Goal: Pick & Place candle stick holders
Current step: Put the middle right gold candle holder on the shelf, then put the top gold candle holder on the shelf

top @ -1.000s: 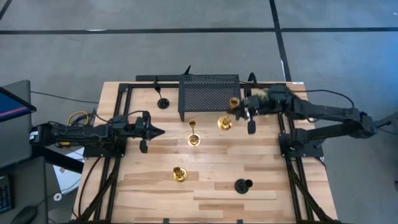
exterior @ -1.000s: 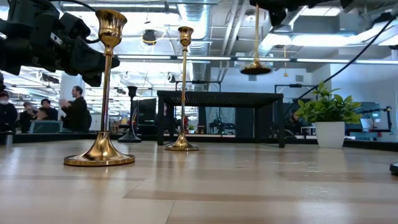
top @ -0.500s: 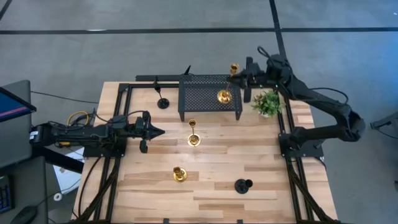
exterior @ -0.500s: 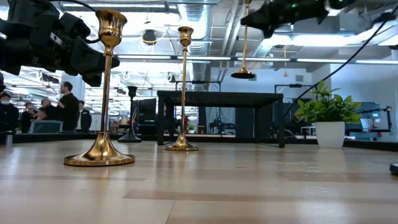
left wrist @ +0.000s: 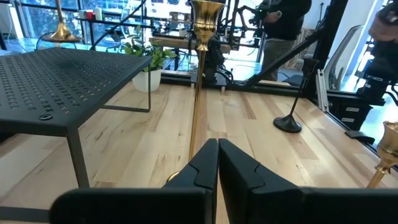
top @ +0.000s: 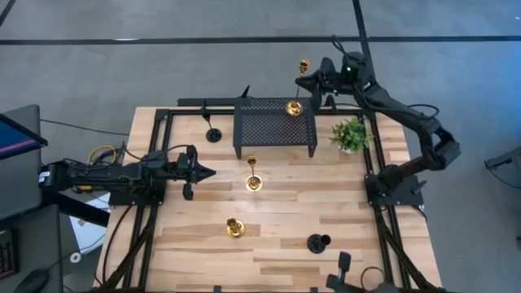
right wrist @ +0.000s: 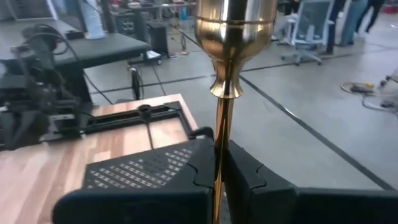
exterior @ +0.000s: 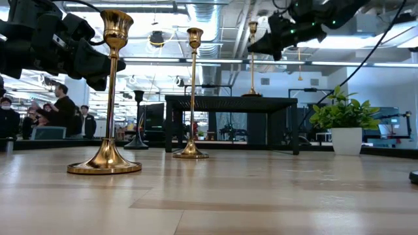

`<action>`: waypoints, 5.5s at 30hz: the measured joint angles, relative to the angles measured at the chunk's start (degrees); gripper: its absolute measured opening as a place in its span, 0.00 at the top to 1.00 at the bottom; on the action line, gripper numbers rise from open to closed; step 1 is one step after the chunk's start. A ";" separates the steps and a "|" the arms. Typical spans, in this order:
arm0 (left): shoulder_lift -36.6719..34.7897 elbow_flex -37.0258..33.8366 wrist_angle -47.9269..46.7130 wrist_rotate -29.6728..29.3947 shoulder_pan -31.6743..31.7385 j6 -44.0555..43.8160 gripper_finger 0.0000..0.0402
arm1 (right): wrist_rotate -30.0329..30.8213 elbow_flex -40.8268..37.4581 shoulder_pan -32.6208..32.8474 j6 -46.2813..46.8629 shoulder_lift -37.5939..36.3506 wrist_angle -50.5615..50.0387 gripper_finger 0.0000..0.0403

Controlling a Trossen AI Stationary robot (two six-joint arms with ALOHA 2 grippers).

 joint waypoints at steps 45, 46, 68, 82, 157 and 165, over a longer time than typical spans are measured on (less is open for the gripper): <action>0.02 0.01 -0.01 -0.02 0.00 0.02 0.97 | 1.97 -0.07 -4.29 -0.68 0.89 -3.19 1.00; 0.01 0.00 0.00 -0.02 0.00 0.02 0.97 | 1.99 -0.07 -4.23 -0.70 0.89 -3.14 1.00; 0.02 0.00 -0.01 -0.02 0.02 0.02 0.97 | 4.93 -0.19 -1.10 -2.44 4.59 2.94 1.00; 1.86 -0.01 -0.01 -0.01 0.01 0.02 0.97 | 4.73 -0.07 -1.81 -2.43 4.18 0.66 1.00; 1.84 -0.01 0.03 -0.02 0.01 0.02 0.97 | 4.78 -0.17 4.71 -7.18 -30.35 -54.16 0.99; 1.84 -0.01 0.03 0.00 0.02 0.02 0.97 | 6.48 -1.48 12.98 -7.94 -34.80 -52.90 1.00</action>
